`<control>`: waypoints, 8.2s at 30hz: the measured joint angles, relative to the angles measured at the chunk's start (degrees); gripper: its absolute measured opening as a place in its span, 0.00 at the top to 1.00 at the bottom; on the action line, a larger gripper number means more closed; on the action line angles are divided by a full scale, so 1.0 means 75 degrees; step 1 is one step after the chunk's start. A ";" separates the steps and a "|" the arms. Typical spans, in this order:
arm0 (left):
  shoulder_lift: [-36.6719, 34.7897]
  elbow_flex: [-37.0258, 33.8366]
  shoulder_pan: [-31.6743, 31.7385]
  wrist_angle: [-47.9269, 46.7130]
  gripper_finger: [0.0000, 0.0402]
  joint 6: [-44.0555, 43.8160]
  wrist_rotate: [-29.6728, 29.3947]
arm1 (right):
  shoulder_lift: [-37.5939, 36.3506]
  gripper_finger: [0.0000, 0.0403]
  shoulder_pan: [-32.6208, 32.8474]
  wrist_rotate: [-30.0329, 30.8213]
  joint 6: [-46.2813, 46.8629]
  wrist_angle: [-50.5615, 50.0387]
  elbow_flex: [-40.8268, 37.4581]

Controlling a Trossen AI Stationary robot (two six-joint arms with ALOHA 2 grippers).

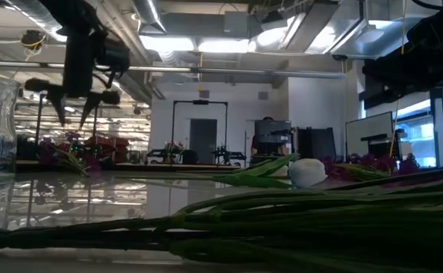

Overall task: Sort flowers into vase by color
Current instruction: Put the top left light purple flowers into the blue vase

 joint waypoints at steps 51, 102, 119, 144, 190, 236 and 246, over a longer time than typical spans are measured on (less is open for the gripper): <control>-0.0805 -0.2953 -0.1445 0.7724 0.97 -0.1321 0.0953 | 0.0000 0.90 0.0000 0.0000 0.0000 -0.0010 0.0000; -0.4689 -0.1702 -0.9011 1.2184 0.99 0.4206 0.5193 | 0.8638 0.90 0.2698 0.5399 0.2937 0.4643 0.5538; -0.3531 -0.1301 -1.0566 1.2128 0.99 0.4130 0.6151 | 1.0775 0.90 0.3683 0.6353 0.2655 0.4596 0.7582; -0.3754 -0.1729 -1.4675 1.0366 0.99 0.6691 0.6206 | 1.0996 0.90 0.3495 0.7726 0.4072 0.4338 0.7959; -0.4607 -0.4279 -1.5291 1.1745 0.96 0.8006 0.4079 | 1.0990 0.90 0.3495 0.8341 0.5433 0.4039 0.7956; -0.4745 -0.6349 -1.3551 1.3652 0.74 0.7206 0.3209 | 1.1345 0.74 0.3495 0.8462 0.5397 0.3191 0.7950; -0.5546 -0.5957 -1.3742 1.1219 0.63 0.6943 0.3214 | 1.1345 0.58 0.3495 0.8541 0.5372 0.2919 0.7950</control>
